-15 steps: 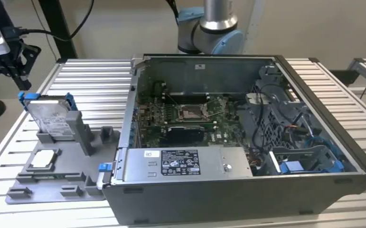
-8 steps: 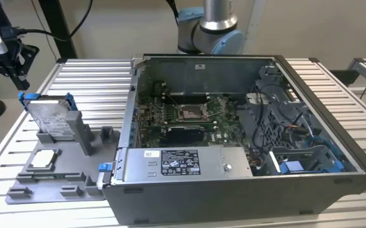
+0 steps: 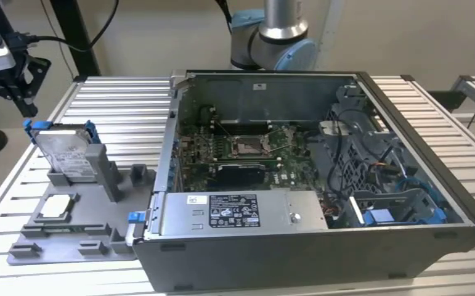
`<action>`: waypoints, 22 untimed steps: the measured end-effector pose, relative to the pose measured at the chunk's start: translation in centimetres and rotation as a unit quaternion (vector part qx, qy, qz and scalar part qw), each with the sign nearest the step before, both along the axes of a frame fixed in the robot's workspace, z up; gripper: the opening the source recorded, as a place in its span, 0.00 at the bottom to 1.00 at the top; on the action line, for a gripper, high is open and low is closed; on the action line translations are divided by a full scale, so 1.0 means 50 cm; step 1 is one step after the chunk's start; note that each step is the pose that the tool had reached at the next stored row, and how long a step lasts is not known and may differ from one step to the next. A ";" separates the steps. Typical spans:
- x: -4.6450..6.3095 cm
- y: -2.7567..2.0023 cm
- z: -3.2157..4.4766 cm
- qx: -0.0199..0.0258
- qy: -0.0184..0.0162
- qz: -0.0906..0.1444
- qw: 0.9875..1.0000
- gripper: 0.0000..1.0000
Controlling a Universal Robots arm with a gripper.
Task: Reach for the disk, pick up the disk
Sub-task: 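Pick up the disk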
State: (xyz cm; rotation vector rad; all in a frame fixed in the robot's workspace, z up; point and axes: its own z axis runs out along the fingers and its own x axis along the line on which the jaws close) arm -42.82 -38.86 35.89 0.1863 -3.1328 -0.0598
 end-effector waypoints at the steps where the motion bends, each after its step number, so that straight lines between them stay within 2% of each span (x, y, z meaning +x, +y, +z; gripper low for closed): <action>1: 0.000 0.0000 0.000 0.000 0.000 0.009 1.000 0.00; 3: 0.000 0.0001 0.000 0.000 0.000 0.027 1.000 0.00; 6: 0.000 0.0000 0.000 0.000 -0.001 0.054 0.999 0.00; 9: 0.000 0.0000 0.000 0.000 -0.001 0.081 0.997 0.00; 11: 0.000 0.0000 0.000 0.000 -0.001 0.100 0.995 0.00; 14: 0.000 0.0000 0.000 0.000 -0.001 0.126 0.992 0.00; 17: 0.000 0.0000 0.000 0.000 -0.001 0.154 0.988 0.00; 22: 0.000 0.0000 0.000 0.000 -0.002 0.199 0.980 0.00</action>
